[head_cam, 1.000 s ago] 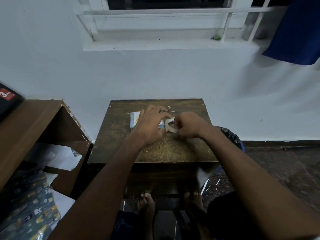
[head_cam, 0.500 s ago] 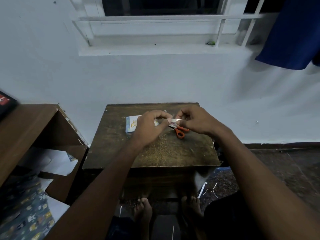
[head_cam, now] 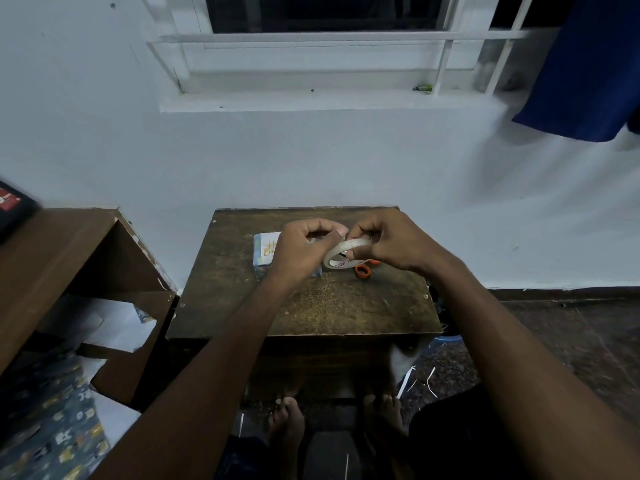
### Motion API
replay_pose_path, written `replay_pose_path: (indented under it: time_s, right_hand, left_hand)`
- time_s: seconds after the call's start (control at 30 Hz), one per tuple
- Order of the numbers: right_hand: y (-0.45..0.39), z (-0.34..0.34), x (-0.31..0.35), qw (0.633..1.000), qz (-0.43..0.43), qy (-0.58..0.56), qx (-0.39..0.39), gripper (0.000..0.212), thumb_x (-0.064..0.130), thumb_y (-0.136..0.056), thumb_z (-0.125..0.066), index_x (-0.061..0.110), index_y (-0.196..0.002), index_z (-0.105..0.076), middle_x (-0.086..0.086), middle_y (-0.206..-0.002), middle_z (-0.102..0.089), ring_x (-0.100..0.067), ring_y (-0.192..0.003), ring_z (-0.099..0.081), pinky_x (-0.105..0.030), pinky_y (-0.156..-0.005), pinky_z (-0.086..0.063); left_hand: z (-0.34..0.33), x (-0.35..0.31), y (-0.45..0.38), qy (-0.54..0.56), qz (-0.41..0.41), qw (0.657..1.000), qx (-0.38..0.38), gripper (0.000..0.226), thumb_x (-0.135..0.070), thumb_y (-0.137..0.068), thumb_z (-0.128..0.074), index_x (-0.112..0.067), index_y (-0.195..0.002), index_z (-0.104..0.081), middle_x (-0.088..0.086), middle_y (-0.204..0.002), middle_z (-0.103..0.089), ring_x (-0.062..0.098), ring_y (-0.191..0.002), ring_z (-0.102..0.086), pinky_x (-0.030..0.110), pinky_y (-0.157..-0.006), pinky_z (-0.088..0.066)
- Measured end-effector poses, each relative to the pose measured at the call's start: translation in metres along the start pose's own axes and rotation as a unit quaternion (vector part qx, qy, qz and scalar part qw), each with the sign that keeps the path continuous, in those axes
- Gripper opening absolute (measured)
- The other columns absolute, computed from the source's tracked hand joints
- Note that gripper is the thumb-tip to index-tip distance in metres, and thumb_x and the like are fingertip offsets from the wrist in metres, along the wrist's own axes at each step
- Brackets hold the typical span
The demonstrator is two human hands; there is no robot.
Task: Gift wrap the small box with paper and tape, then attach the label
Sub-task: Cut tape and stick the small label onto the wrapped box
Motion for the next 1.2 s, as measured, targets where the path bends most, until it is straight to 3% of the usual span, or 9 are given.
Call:
replay_pose_path:
  time_s: [0.17,0.23,0.4,0.53,0.67,0.8,0.93,1.03,1.2]
  right_hand:
    - [-0.001,-0.004,-0.001,0.999,0.026,0.008,0.017,0.004,0.013,-0.091,-0.079,0.017,-0.09,-0.081,0.019,-0.065,-0.067,0.001,-0.059,-0.056,-0.013,-0.06,-0.038]
    - [-0.003,-0.006,0.001,0.999,0.035,0.036,0.02,0.011,0.016,-0.095,-0.075,0.018,-0.084,-0.076,0.015,-0.068,-0.067,-0.001,-0.062,-0.057,-0.014,-0.059,-0.039]
    - [-0.006,-0.015,0.005,0.994,0.03,0.1,0.039,0.026,0.018,-0.103,-0.062,0.016,-0.077,-0.067,0.002,-0.073,-0.068,-0.011,-0.068,-0.06,-0.024,-0.062,-0.042]
    - [-0.01,-0.019,0.007,0.992,0.023,0.127,0.015,0.039,0.018,-0.103,-0.06,0.028,-0.066,-0.053,0.009,-0.066,-0.06,-0.006,-0.063,-0.053,-0.024,-0.058,-0.035]
    - [-0.01,-0.021,0.005,0.991,0.021,0.135,0.001,0.041,0.021,-0.102,-0.062,0.024,-0.063,-0.05,0.004,-0.064,-0.061,-0.011,-0.061,-0.054,-0.027,-0.056,-0.035]
    - [-0.01,-0.025,0.005,0.991,0.023,0.129,-0.001,0.044,0.018,-0.101,-0.063,0.027,-0.061,-0.048,0.007,-0.059,-0.057,-0.006,-0.054,-0.049,-0.019,-0.051,-0.031]
    - [-0.009,-0.023,0.002,0.992,0.013,0.124,-0.016,0.043,0.016,-0.101,-0.063,0.028,-0.062,-0.048,0.004,-0.063,-0.06,-0.012,-0.06,-0.053,-0.028,-0.057,-0.035]
    - [-0.008,-0.022,-0.001,0.994,0.007,0.108,-0.034,0.046,0.014,-0.1,-0.064,0.034,-0.062,-0.049,0.009,-0.063,-0.055,-0.006,-0.062,-0.05,-0.028,-0.059,-0.037]
    - [-0.012,-0.027,-0.011,0.995,0.004,0.099,-0.011,0.017,0.016,-0.101,-0.061,0.017,-0.086,-0.069,0.0,-0.078,-0.068,-0.019,-0.076,-0.063,-0.041,-0.072,-0.049]
  left_hand:
    - [-0.006,-0.003,0.003,0.117,0.083,0.989,-0.024,0.008,-0.016,-0.095,-0.077,-0.011,-0.098,-0.082,0.004,-0.101,-0.082,0.016,-0.092,-0.076,0.033,-0.084,-0.061]
    - [-0.005,-0.004,0.004,0.157,0.112,0.981,-0.029,0.013,-0.017,-0.096,-0.076,-0.009,-0.103,-0.082,0.005,-0.103,-0.082,0.012,-0.088,-0.075,0.03,-0.078,-0.059]
    - [0.0,-0.004,-0.001,0.218,0.127,0.966,-0.056,0.009,-0.013,-0.095,-0.074,-0.014,-0.1,-0.081,-0.005,-0.099,-0.081,0.005,-0.092,-0.072,0.024,-0.09,-0.05]
    - [-0.002,-0.009,0.001,0.242,0.122,0.961,-0.063,0.008,-0.014,-0.096,-0.074,-0.009,-0.101,-0.078,-0.01,-0.079,-0.076,-0.005,-0.064,-0.063,0.009,-0.064,-0.047]
    - [0.001,-0.014,0.001,0.267,0.129,0.951,-0.083,0.004,-0.014,-0.098,-0.073,-0.011,-0.098,-0.076,-0.01,-0.075,-0.077,-0.002,-0.065,-0.068,0.014,-0.06,-0.051]
    - [0.006,-0.013,0.0,0.18,0.079,0.979,-0.051,0.008,-0.02,-0.099,-0.073,-0.017,-0.103,-0.079,-0.006,-0.097,-0.081,0.002,-0.092,-0.074,0.019,-0.083,-0.056]
    - [0.015,-0.013,-0.001,0.133,0.053,0.989,0.018,0.022,-0.004,-0.096,-0.074,-0.018,-0.112,-0.077,-0.002,-0.111,-0.081,0.008,-0.109,-0.073,0.017,-0.09,-0.055]
    - [0.019,-0.014,0.0,0.11,0.041,0.992,0.046,0.031,0.001,-0.092,-0.077,-0.013,-0.12,-0.075,0.007,-0.111,-0.081,0.017,-0.111,-0.075,0.024,-0.092,-0.058]
    - [0.017,-0.015,0.003,0.043,-0.005,0.998,0.055,0.033,-0.006,-0.09,-0.082,-0.012,-0.122,-0.074,0.007,-0.098,-0.082,0.016,-0.098,-0.078,0.027,-0.09,-0.061]
Point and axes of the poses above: each hand's wrist, its own y-axis away from the middle knuckle, its own z-axis out of the back of the hand, x = y × z, the point moved 1 cm from there along -y, towards the middle knuckle
